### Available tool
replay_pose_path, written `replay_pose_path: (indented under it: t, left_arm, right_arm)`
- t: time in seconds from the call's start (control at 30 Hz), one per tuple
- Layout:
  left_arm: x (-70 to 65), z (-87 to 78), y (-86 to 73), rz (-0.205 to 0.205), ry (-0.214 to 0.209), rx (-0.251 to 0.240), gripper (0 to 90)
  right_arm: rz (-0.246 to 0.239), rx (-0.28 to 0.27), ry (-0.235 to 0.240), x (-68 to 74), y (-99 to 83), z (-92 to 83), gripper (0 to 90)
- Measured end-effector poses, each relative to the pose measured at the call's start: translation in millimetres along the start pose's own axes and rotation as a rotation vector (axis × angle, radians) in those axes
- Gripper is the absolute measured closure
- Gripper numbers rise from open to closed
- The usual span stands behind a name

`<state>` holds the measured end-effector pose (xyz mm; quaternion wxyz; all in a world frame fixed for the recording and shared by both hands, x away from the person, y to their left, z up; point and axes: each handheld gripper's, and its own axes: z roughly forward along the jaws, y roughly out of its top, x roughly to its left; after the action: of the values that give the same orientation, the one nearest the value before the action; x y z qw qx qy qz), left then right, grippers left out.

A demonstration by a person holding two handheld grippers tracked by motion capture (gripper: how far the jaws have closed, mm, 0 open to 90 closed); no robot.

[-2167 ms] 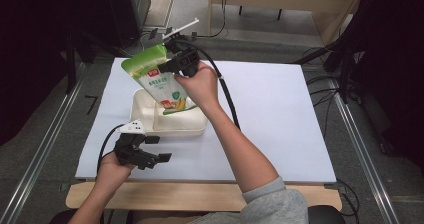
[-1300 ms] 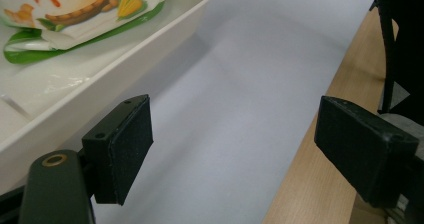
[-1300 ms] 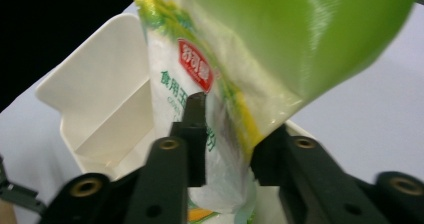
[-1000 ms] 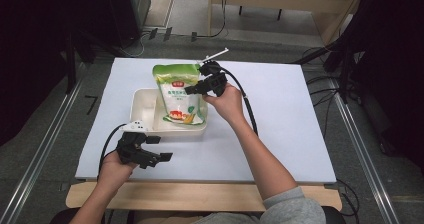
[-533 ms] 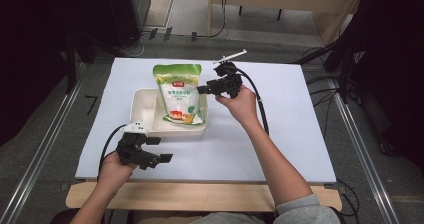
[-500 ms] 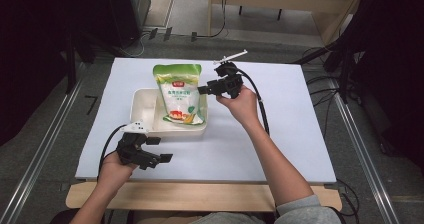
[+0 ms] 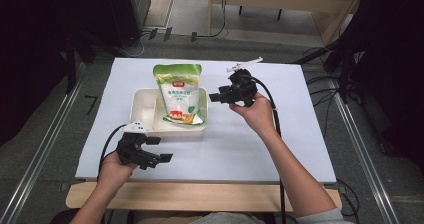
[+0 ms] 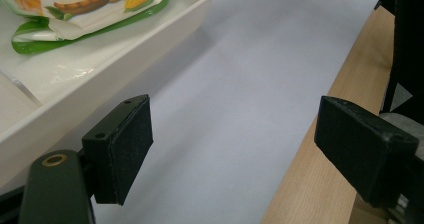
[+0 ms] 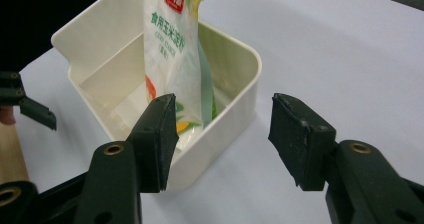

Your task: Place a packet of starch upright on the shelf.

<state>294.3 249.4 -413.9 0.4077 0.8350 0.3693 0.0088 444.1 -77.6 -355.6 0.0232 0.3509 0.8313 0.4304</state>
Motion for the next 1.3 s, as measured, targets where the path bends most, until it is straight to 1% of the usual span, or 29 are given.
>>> replay_pose_path:
  t: [0.07, 0.13, 0.17, 0.2, 0.23, 0.33, 0.43, 0.5, 0.57, 0.63, 0.67, 0.7, 0.73, 0.77, 0.83, 0.9, 0.93, 0.97, 1.0, 1.07, 1.13, 1.2, 1.23, 1.3]
  left_arm:
    - [0.0, -0.2, -0.1, -0.001, -0.004, -0.002, 16.3]
    - [0.0, -0.2, -0.1, -0.001, -0.003, -0.002, 16.3]
    - [-0.2, -0.1, -0.2, -0.002, -0.002, -0.001, 16.3]
    - [-0.2, -0.1, -0.2, -0.002, -0.002, -0.001, 16.3]
    - [-0.4, 0.1, -0.1, 0.000, -0.002, -0.001, 16.3]
    - [-0.7, 0.1, -0.1, 0.001, -0.003, -0.004, 16.3]
    - [-0.3, -0.5, -0.1, 0.001, -0.001, -0.003, 16.3]
    - [-0.3, -0.8, -0.1, 0.001, -0.001, -0.004, 16.3]
    - [-0.3, -1.1, 0.0, 0.002, -0.002, -0.004, 16.3]
    - [-0.2, -1.0, 0.0, 0.002, -0.003, -0.005, 16.3]
    - [-0.2, -1.0, 0.0, 0.002, -0.003, -0.005, 16.3]
    - [-0.5, -0.9, 0.0, 0.003, -0.003, -0.003, 16.3]
    - [-0.5, -0.9, 0.0, 0.003, -0.003, -0.003, 16.3]
    - [-0.6, -0.6, 0.0, 0.003, -0.007, -0.004, 16.3]
    - [-0.9, -0.6, 0.2, 0.003, -0.007, 0.000, 16.3]
    - [-1.0, -0.4, 0.4, 0.006, -0.006, 0.000, 16.3]
    - [-1.1, -0.2, 0.5, 0.005, -0.010, -0.002, 16.3]
    - [-1.2, -0.1, 0.6, 0.006, -0.012, -0.003, 16.3]
    - [-1.4, -0.1, 0.9, 0.008, -0.010, -0.002, 16.3]
    - [-1.4, 0.2, 1.1, 0.012, -0.011, 0.001, 16.3]
    - [-1.3, 0.4, 1.1, 0.012, -0.014, 0.003, 16.3]
    - [-1.0, 0.4, 1.1, 0.011, -0.014, 0.004, 16.3]
    - [-0.5, 0.0, 1.2, 0.012, -0.009, 0.006, 16.3]
    - [0.3, 0.2, 0.9, 0.007, -0.007, 0.002, 16.3]
  right_arm:
    - [-0.004, -0.003, 0.000, 0.3, -6.4, -6.3, 44.4]
    - [-0.008, -0.003, -0.002, 0.3, -8.4, -8.1, 44.0]
    - [-0.016, -0.011, -0.007, 0.3, -15.3, -14.1, 43.2]
    - [-0.016, -0.011, -0.007, 0.3, -15.3, -14.1, 43.2]
    - [-0.007, -0.016, -0.002, -0.3, -21.4, -18.3, 41.8]
    - [-0.020, -0.026, -0.005, -0.5, -31.5, -23.3, 41.8]
    - [-0.029, -0.027, -0.005, 0.2, -41.7, -27.3, 41.3]
    - [-0.032, -0.032, 0.003, 0.9, -49.5, -29.7, 40.2]
    - [-0.046, -0.034, 0.000, 2.2, -56.5, -31.1, 40.0]
    - [-0.049, -0.040, -0.020, 4.9, -64.5, -32.1, 38.7]
    - [-0.060, -0.040, -0.021, 5.6, -68.2, -32.4, 38.7]
    - [-0.058, -0.036, -0.020, 6.6, -72.9, -32.8, 38.5]
    - [-0.058, -0.036, -0.020, 6.6, -72.9, -32.8, 38.5]
    - [-0.054, -0.035, -0.016, 7.3, -80.3, -31.9, 37.1]
    - [-0.049, -0.037, -0.009, 7.3, -87.3, -30.0, 33.8]
    - [-0.025, -0.039, -0.010, 7.1, -96.9, -25.8, 33.7]
    - [-0.023, -0.035, -0.005, 6.7, -99.8, -24.3, 33.8]
    - [-0.018, -0.030, -0.006, 6.7, -103.4, -21.8, 33.9]
    - [-0.024, -0.024, -0.006, 6.1, -106.6, -18.9, 33.8]
    - [-0.012, 0.000, -0.004, 5.6, -111.4, -11.9, 32.4]
    - [-0.017, 0.014, -0.019, 5.2, -113.6, -5.3, 29.7]
    - [-0.006, 0.043, -0.046, 4.3, -114.0, 0.1, 29.2]
    - [-0.003, 0.057, -0.059, 3.1, -114.1, 2.5, 27.3]
    - [-0.001, 0.067, -0.059, 0.5, -115.1, 4.3, 25.4]
